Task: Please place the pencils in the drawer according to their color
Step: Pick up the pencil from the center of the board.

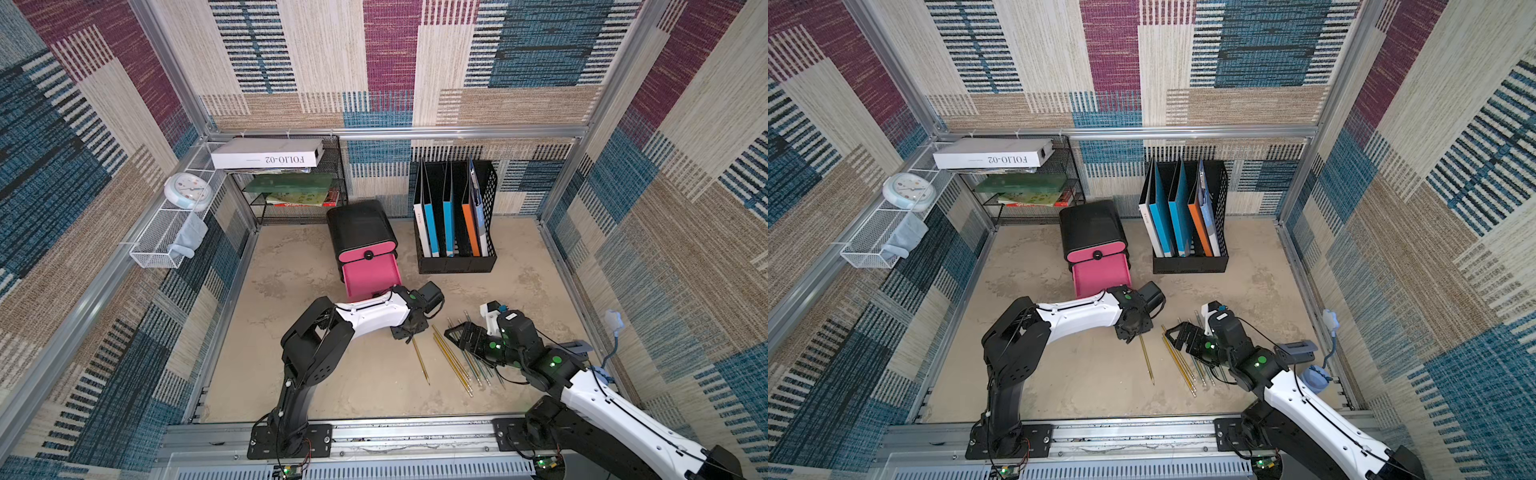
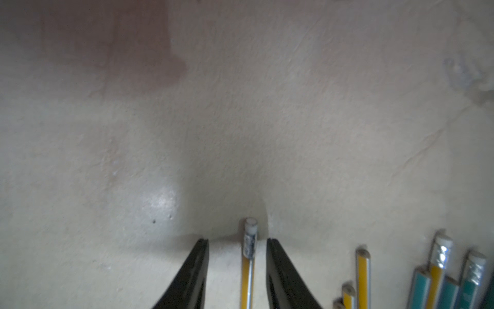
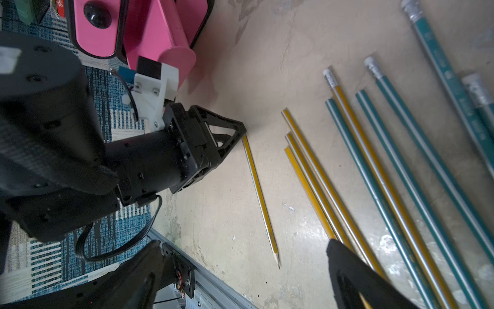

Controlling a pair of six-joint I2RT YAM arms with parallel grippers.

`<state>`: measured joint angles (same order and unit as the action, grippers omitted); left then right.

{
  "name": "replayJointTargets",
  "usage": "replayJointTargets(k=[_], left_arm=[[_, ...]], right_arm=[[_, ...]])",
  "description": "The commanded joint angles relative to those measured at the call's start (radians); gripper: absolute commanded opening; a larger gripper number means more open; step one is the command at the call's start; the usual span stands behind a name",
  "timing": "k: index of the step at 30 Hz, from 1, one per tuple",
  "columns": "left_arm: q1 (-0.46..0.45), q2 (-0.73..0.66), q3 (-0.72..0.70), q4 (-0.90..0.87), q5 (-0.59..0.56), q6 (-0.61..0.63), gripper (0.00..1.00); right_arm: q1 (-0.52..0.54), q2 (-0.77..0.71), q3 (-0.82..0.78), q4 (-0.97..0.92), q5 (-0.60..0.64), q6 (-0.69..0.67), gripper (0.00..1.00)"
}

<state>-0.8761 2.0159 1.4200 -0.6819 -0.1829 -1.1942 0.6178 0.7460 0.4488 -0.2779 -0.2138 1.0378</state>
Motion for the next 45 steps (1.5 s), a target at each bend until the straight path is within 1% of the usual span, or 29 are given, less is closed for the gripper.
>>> replayJointTargets(k=[1, 5, 11, 15, 19, 27, 36, 45], left_arm=[[0.002, 0.010, 0.012, -0.026, -0.001, -0.007, 0.36], [0.002, 0.021, 0.019, -0.034, 0.002, -0.005, 0.30], [0.002, 0.038, 0.028, -0.043, 0.014, -0.004, 0.28], [0.002, 0.046, 0.028, -0.047, 0.019, -0.004, 0.25], [0.002, 0.047, 0.028, -0.049, 0.023, 0.000, 0.19], [0.000, 0.031, 0.027, -0.049, 0.036, 0.017, 0.00], [-0.003, -0.074, 0.014, -0.060, 0.073, 0.072, 0.00], [-0.004, -0.250, -0.050, -0.072, 0.085, 0.152, 0.00]], right_arm=[[-0.002, -0.001, 0.007, 0.006, 0.007, 0.005, 0.99], [-0.002, -0.004, 0.008, 0.007, 0.010, 0.008, 0.99], [-0.003, -0.009, 0.008, 0.006, 0.014, 0.013, 0.99], [-0.003, -0.016, 0.009, 0.005, 0.017, 0.015, 0.99], [-0.003, -0.020, 0.014, 0.002, 0.019, 0.017, 0.99], [-0.006, -0.022, 0.025, 0.003, 0.016, 0.018, 0.99], [-0.007, -0.032, 0.026, 0.004, 0.007, 0.027, 0.99], [-0.007, -0.027, 0.020, 0.051, -0.023, 0.049, 0.99]])
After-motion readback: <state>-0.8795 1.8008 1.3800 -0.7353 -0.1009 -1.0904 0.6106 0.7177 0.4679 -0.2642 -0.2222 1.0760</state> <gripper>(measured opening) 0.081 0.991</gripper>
